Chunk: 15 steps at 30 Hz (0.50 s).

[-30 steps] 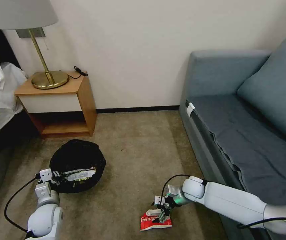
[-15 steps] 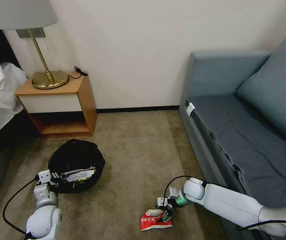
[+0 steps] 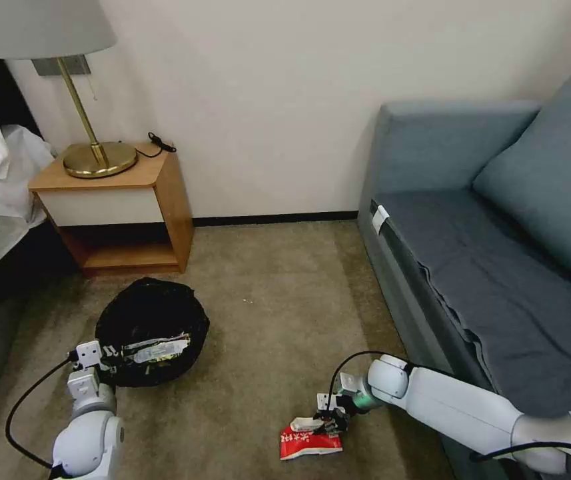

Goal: Pick up the trash bin, then pick up the garbage on the floor and place it into the trash bin.

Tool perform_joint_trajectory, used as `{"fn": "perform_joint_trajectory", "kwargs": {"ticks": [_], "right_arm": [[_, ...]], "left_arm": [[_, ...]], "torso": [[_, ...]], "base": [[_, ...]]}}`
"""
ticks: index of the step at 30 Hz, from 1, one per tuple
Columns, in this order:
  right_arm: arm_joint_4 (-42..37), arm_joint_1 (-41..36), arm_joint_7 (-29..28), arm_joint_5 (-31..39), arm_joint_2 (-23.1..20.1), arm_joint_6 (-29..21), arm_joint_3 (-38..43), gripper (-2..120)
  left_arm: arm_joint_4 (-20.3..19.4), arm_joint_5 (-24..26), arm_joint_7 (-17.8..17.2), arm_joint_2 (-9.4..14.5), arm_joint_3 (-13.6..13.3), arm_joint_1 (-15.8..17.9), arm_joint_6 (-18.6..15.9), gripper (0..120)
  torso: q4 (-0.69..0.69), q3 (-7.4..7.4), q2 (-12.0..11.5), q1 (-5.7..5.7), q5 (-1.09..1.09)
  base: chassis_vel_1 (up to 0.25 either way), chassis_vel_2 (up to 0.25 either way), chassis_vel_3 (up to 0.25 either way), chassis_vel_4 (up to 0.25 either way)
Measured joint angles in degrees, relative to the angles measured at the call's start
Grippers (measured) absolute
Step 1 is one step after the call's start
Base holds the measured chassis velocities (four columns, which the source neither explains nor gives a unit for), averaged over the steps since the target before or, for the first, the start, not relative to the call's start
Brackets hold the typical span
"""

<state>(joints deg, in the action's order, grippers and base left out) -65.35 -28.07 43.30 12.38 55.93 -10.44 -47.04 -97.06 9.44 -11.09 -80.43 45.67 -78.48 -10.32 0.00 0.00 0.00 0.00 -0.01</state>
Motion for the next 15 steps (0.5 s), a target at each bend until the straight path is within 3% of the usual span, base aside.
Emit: {"fn": "perform_joint_trajectory", "kwargs": {"ticks": [5, 15], "right_arm": [[-0.39, 0.04, -0.05, 0.28, -0.34, 0.01, 0.54, 0], [-1.38, 0.09, -0.1, 0.63, -0.38, -0.08, 1.71, 0]], "left_arm": [[0.16, -0.05, -0.19, -0.5, -0.1, 0.14, 0.02, 1], [-0.02, 0.03, 0.05, -0.12, 0.28, 0.28, -0.49, 1]], "torso": [[0.0, 0.0, 0.0, 0.0, 0.02], [-0.01, 0.0, 0.0, 0.0, -0.01]], "base": [[0.0, 0.0, 0.0, 0.0], [0.0, 0.0, 0.0, 0.0]]}}
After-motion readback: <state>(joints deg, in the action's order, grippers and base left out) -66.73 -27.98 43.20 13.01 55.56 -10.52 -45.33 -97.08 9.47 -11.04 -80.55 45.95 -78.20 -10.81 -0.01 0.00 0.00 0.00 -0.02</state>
